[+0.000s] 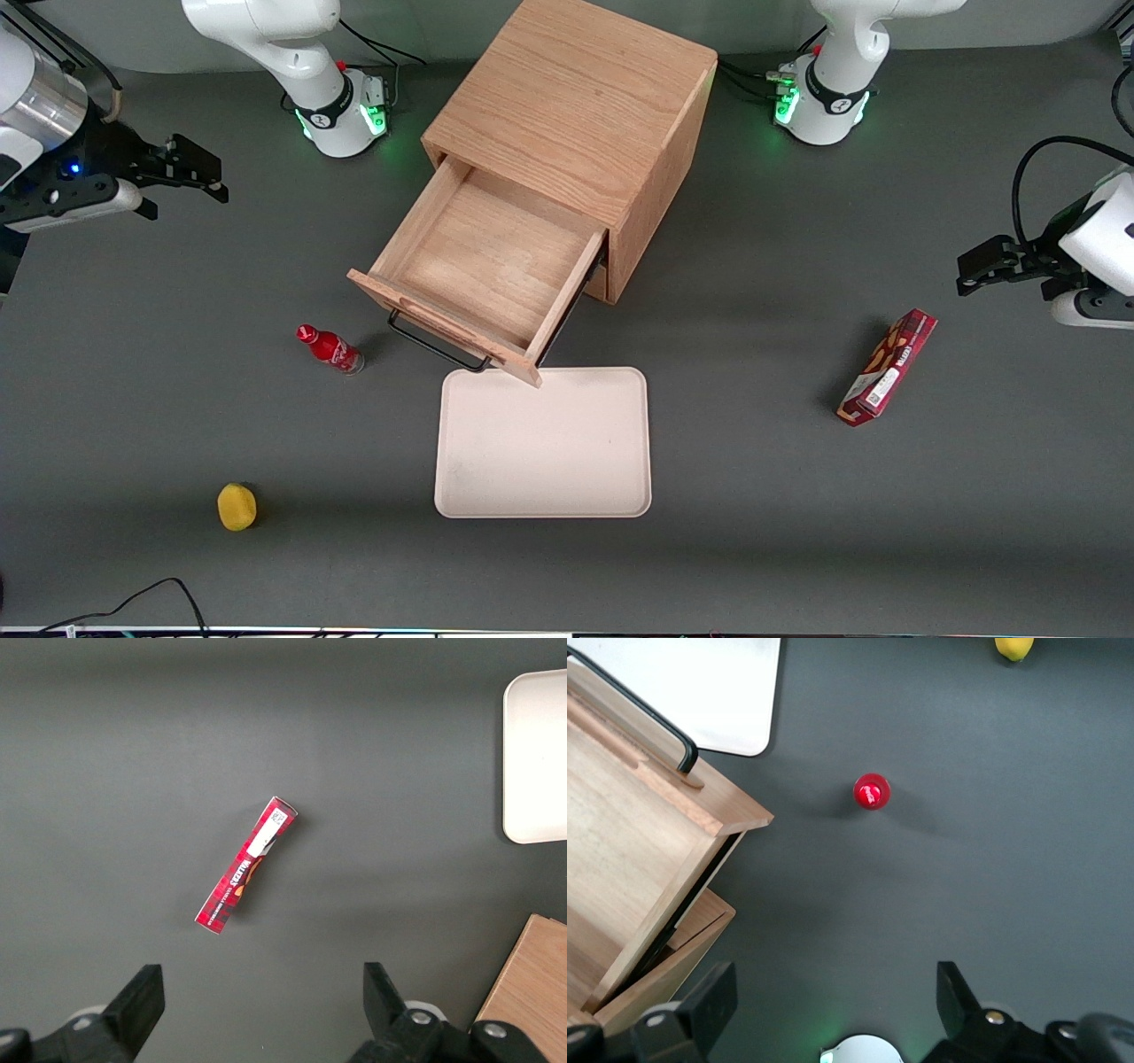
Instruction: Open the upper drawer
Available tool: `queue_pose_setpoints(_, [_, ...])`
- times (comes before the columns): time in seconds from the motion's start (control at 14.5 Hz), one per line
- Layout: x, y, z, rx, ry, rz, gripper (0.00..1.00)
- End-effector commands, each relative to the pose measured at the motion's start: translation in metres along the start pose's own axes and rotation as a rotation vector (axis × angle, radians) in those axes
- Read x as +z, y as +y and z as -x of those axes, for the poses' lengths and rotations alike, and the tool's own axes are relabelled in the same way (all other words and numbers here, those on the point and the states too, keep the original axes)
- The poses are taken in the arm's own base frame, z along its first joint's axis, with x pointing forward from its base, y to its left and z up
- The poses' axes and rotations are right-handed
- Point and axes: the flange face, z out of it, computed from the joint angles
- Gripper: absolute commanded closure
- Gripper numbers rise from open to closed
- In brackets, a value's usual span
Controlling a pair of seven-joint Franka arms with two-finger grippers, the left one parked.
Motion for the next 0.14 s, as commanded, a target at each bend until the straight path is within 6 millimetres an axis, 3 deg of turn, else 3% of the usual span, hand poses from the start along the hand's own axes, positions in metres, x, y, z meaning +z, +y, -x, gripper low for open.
queue_pose_setpoints(0.0, [-0.0043,0.0057,-0.0092,0.037,0.012,0.013,0.0])
queue_pose_setpoints(0.07, [-0.0051,0.0056,-0.0094,0.037,0.015,0.013,0.0])
